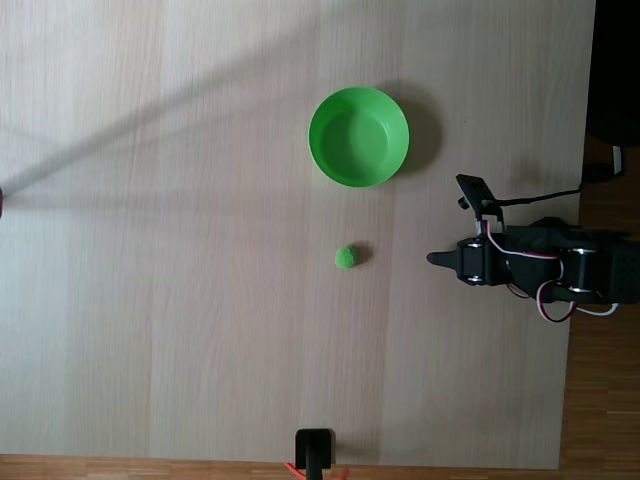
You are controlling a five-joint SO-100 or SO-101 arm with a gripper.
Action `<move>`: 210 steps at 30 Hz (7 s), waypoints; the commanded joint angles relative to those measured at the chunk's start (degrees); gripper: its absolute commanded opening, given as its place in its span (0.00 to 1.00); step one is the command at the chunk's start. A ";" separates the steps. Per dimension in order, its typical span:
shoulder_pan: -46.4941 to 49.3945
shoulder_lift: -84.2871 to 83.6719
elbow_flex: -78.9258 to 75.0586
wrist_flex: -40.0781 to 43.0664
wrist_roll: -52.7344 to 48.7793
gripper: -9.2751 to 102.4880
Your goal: Grasp a green pompom and put it in the green bowl.
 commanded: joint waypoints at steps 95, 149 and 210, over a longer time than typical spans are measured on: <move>-0.35 -98.96 -73.30 -0.62 -15.73 0.29; -2.20 -98.96 -75.85 0.00 -15.12 0.26; -0.53 -101.69 -76.82 -0.62 -15.64 0.22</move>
